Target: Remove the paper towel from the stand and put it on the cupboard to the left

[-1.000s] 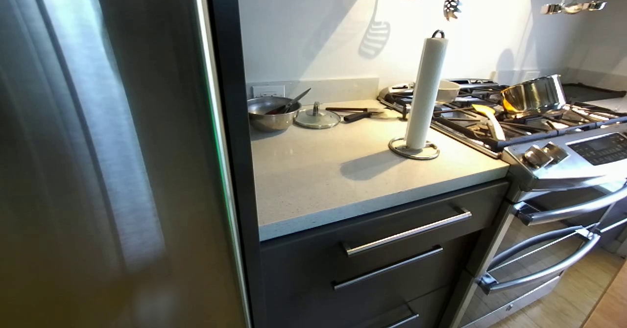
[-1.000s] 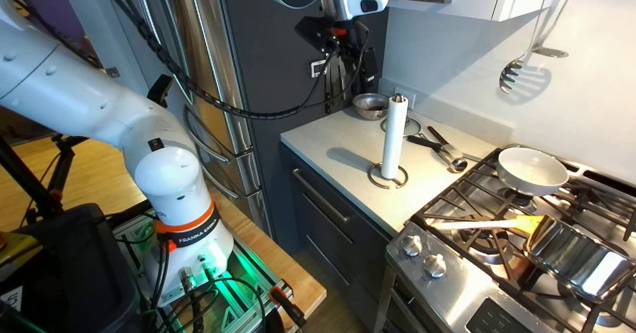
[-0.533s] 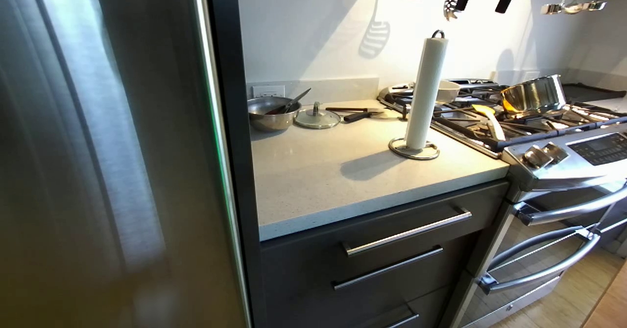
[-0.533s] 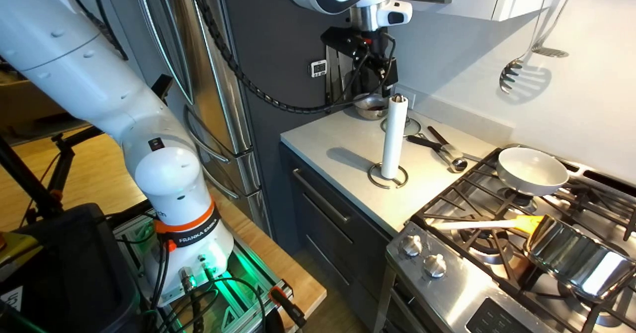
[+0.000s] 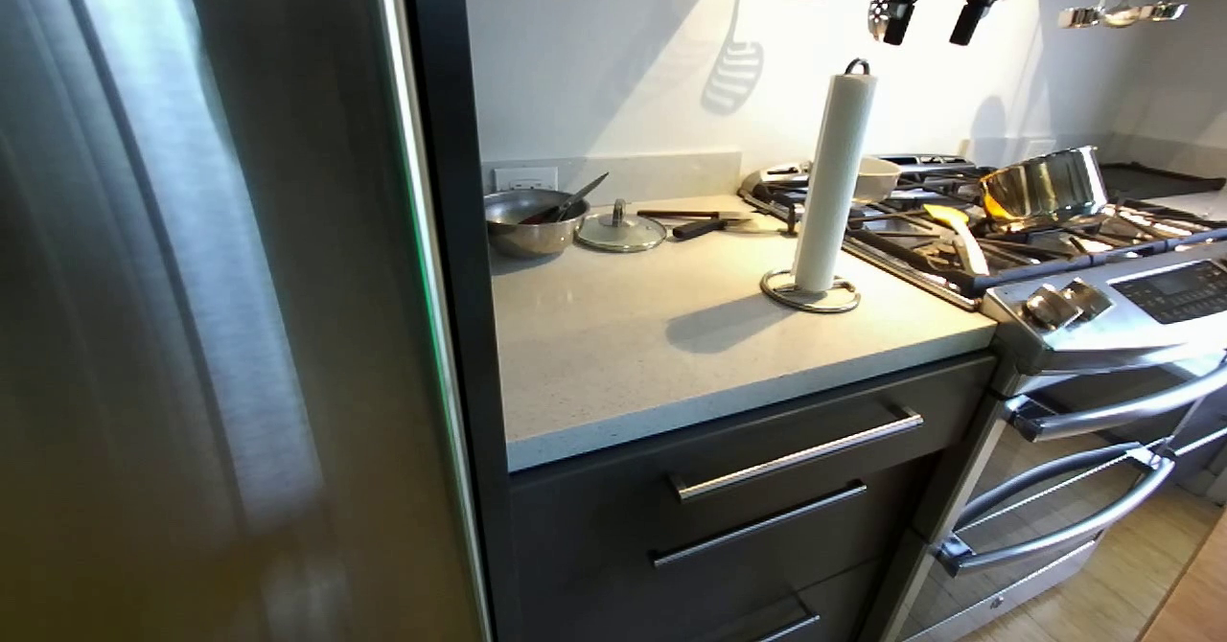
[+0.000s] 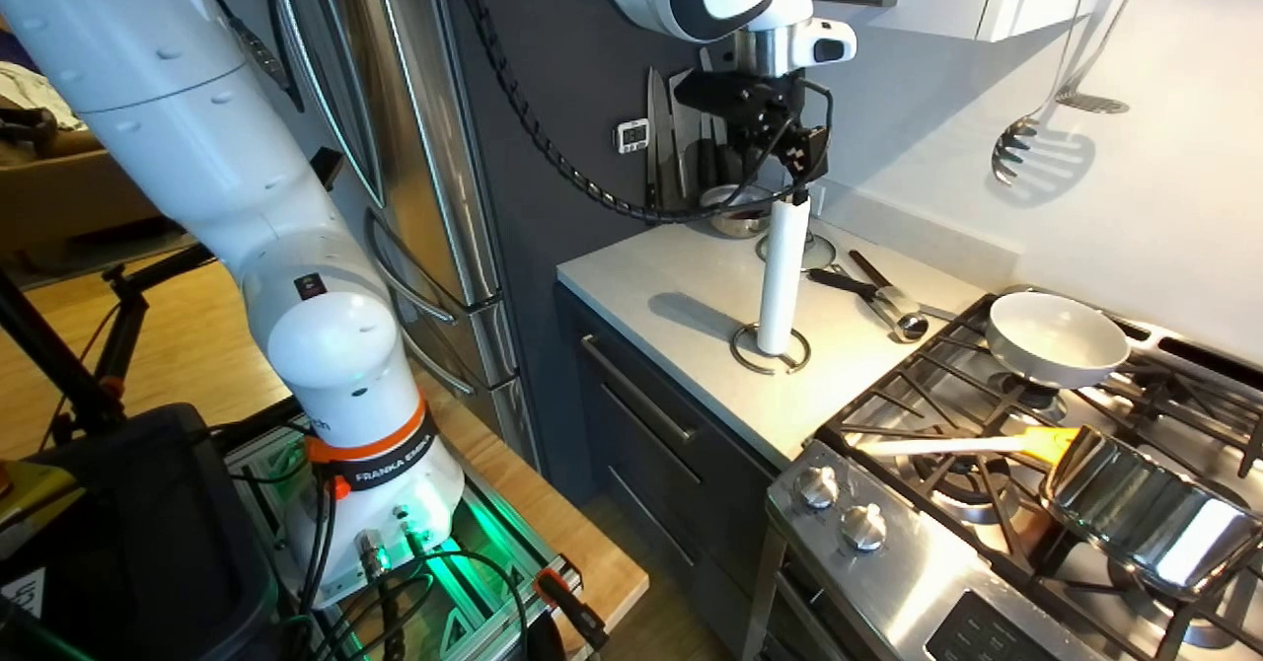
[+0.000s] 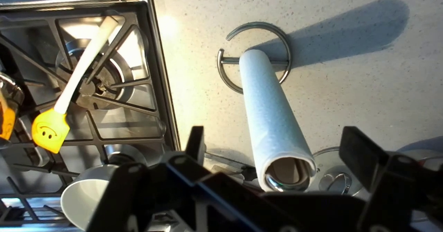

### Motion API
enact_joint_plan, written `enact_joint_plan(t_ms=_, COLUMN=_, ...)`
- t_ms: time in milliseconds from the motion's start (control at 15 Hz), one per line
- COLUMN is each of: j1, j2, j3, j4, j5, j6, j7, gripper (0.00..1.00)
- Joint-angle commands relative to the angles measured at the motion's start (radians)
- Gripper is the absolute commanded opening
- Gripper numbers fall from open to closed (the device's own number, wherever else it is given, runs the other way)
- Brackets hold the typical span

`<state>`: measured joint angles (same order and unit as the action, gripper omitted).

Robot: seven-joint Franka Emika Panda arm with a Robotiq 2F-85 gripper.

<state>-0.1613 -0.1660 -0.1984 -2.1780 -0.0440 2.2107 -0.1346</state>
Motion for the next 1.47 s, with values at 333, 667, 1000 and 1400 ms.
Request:
enact_joint_plan(t_ms=333, j1=0.001, j2=0.115, j3=-0.007, j4=0.069, j5=0.068, j6=0.027, j7=-0.132, gripper=1.0)
enact_joint_plan(t_ms=667, j1=0.004, j2=0.174, j3=0.007, j4=0.113, j5=0.115, j6=0.061, j7=-0.199, gripper=1.0)
enact_joint_plan(t_ms=1000, j1=0.003, j2=0.226, j3=0.029, j4=0.16, j5=0.117, j6=0.044, j7=-0.212, gripper=0.88)
enact_joint_plan(t_ms=1400, j1=-0.005, j2=0.245, j3=0.039, j4=0.185, j5=0.108, j6=0.03, j7=-0.207, gripper=0.35)
